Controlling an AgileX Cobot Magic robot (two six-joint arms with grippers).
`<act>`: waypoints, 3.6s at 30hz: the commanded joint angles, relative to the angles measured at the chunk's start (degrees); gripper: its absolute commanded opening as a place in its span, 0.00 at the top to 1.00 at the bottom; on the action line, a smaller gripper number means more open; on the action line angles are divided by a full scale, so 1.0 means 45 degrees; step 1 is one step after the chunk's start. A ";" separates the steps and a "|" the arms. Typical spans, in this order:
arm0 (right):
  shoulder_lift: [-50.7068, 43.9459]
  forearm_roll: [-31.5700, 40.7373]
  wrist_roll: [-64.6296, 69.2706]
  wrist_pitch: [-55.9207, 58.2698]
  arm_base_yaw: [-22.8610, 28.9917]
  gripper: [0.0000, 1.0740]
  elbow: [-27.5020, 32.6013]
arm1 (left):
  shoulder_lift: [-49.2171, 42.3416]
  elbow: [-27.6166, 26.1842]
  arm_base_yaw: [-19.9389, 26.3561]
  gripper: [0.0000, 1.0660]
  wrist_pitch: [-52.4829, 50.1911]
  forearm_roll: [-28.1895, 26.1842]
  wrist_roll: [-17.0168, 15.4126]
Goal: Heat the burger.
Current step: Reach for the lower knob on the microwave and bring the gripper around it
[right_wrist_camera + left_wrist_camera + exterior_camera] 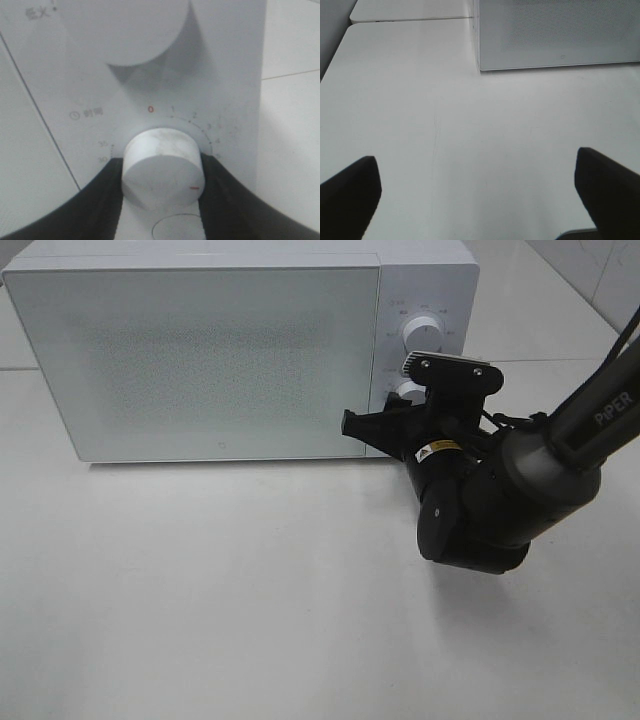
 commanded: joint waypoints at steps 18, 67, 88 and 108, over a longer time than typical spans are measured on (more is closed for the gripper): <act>-0.0204 -0.1337 0.7232 -0.2559 -0.0013 0.85 -0.0229 | -0.0318 0.0038 -0.0064 0.08 -0.0166 -0.0127 -0.0076; -0.0407 0.2063 1.6310 -0.2610 -0.0013 0.80 -0.0229 | -0.0318 0.0038 -0.0064 0.08 -0.0166 -0.0127 -0.0076; -0.0407 0.2292 1.8564 -0.2572 -0.0013 0.79 -0.0917 | -0.0318 0.0038 -0.0064 0.08 -0.0166 -0.0127 -0.0076; -0.0407 0.2457 1.7736 -0.2572 -0.0013 0.73 -0.0968 | -0.0318 0.0038 -0.0064 0.08 -0.0166 -0.0127 -0.0076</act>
